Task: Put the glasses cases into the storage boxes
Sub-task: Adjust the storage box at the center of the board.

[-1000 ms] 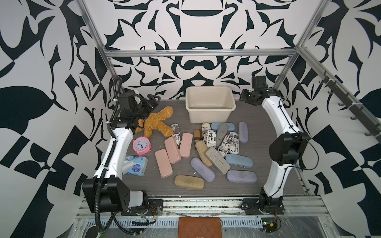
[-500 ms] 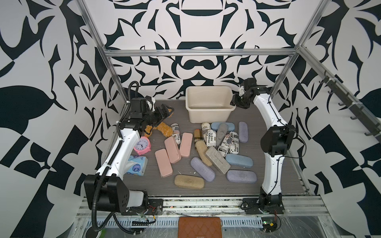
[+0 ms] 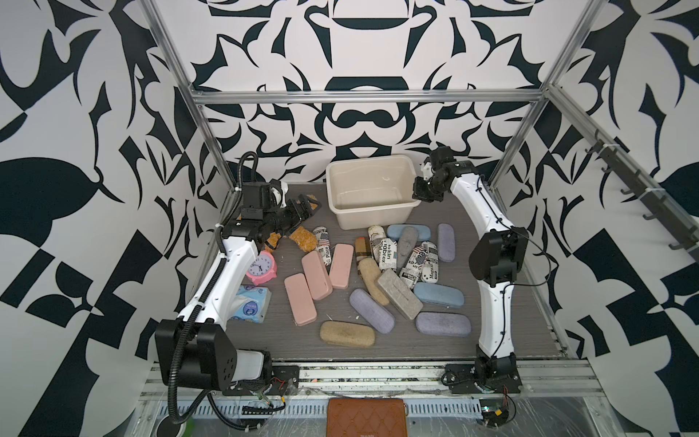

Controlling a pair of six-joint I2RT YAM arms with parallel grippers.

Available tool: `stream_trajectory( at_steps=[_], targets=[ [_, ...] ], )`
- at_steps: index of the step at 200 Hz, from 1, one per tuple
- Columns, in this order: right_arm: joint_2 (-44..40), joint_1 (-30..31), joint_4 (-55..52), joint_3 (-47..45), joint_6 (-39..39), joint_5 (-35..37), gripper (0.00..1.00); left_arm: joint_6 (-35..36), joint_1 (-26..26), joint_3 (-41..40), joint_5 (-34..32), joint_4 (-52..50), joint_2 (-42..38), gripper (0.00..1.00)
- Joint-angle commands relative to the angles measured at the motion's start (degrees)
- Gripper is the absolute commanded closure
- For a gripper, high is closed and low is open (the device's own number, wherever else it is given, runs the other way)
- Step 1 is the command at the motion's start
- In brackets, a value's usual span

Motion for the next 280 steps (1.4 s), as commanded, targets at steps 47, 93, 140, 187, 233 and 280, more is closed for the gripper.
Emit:
stream_trajectory(
  at_steps=[47, 93, 140, 187, 233, 280],
  targets=[
    [-2.3, 1.6, -4.4, 0.6, -1.3, -3.4, 1.00, 0.2, -0.2, -0.6, 0.9, -0.5, -0.8, 0.08],
    [-5.4, 1.6, -1.9, -6.3, 3.3, -4.1, 1.00, 0.1, -0.4, -0.5, 0.9, -0.5, -0.8, 0.08],
    [-5.9, 1.6, -3.0, -4.1, 3.7, -2.5, 0.83, 0.3, -0.9, -0.7, 0.9, -0.5, -1.1, 0.08],
    [-8.0, 1.6, -5.9, -2.1, 1.2, 2.5, 0.64, 0.2, -0.9, -0.6, 1.1, -0.5, -0.6, 0.07],
    [-14.1, 1.7, -3.6, -7.5, -0.7, 8.9, 0.59, 0.2, -1.0, -0.6, 0.9, -0.5, -0.8, 0.07],
    [-29.8, 9.4, 7.4, -26.4, -2.7, 18.8, 0.33, -0.1, -0.9, -0.8, 1.4, 0.0, -0.8, 0.07]
  ],
)
